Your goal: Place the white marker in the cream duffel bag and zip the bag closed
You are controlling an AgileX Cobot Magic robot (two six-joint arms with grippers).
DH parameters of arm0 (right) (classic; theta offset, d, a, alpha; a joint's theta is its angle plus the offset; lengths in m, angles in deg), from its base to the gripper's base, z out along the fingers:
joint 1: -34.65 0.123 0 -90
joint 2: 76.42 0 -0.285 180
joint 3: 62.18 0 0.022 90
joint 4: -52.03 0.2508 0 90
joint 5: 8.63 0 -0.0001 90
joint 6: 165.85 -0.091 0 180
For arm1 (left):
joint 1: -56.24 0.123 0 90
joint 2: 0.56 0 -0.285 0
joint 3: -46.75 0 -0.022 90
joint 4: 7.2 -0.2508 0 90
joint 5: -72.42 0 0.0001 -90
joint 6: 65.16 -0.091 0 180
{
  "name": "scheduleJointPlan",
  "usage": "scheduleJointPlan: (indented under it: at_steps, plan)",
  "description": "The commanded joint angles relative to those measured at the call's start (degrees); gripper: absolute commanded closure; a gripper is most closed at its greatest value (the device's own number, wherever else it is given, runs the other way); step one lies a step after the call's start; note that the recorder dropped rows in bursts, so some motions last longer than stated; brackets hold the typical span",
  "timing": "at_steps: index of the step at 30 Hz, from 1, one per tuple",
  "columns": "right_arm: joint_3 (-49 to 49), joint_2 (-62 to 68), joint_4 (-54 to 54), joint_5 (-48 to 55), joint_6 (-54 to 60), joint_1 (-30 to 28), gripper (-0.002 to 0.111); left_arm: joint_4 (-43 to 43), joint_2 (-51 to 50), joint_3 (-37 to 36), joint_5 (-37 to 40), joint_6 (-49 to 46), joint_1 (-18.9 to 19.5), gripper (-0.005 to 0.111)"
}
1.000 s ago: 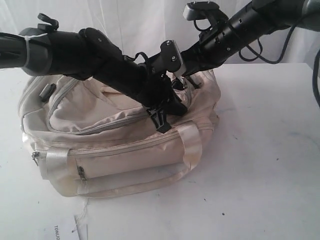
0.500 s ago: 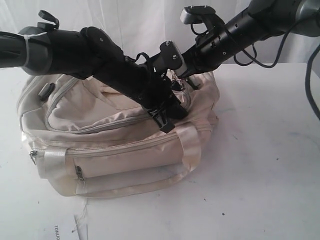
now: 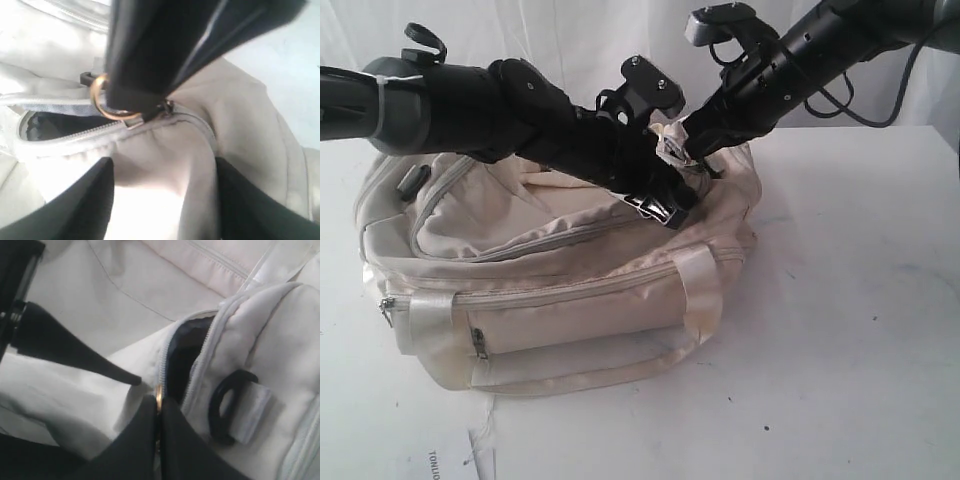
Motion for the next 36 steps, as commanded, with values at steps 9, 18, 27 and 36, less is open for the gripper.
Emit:
scheduleJointPlan:
  at_steps: [9,18,27,36]
  plan:
    - [0.43,-0.71,-0.53,1.60,-0.15,-0.44,0.108,-4.75,0.55,-0.20,4.04,8.32,-1.69,0.047]
    - [0.43,-0.50,-0.83,2.14,-0.15,-0.44,0.108,-11.21,-1.15,-0.08,6.02,8.29,-5.90,0.047]
    - [0.43,-0.50,-0.48,2.89,-0.15,-0.44,0.108,-14.41,-1.79,-0.08,3.24,9.59,-5.90,0.099]
    - [0.43,1.64,9.56,-5.75,13.33,-0.44,0.108,-14.41,-0.50,-0.08,3.91,10.74,-5.90,0.107]
